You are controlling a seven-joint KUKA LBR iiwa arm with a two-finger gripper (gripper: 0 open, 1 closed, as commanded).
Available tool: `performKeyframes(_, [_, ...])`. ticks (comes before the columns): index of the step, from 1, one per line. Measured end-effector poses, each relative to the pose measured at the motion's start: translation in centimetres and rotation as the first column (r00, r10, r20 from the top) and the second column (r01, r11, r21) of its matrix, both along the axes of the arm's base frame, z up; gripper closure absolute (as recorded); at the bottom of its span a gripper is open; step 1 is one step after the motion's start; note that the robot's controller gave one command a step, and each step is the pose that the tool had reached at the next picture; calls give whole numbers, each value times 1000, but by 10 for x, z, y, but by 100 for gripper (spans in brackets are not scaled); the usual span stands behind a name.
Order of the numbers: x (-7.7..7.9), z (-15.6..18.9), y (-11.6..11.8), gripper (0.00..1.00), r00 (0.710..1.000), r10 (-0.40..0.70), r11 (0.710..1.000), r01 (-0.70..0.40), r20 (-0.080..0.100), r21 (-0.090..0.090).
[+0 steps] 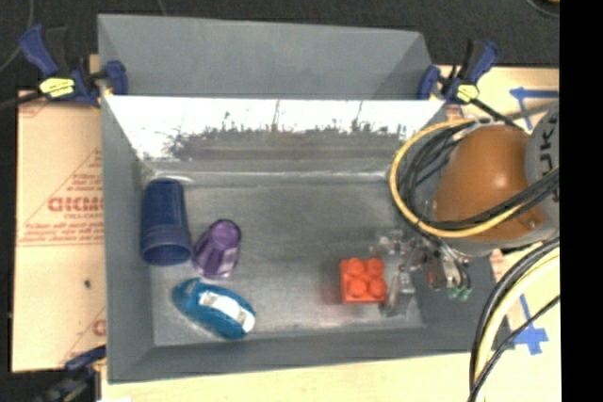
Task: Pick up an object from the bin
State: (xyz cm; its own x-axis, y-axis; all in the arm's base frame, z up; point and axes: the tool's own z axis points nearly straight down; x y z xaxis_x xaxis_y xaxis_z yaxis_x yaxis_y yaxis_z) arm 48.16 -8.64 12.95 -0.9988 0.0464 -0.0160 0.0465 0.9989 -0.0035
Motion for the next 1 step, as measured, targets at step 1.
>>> performKeyframes(1, [2, 7, -9, 100, 1000, -16, 1000, 16, 0, 0])
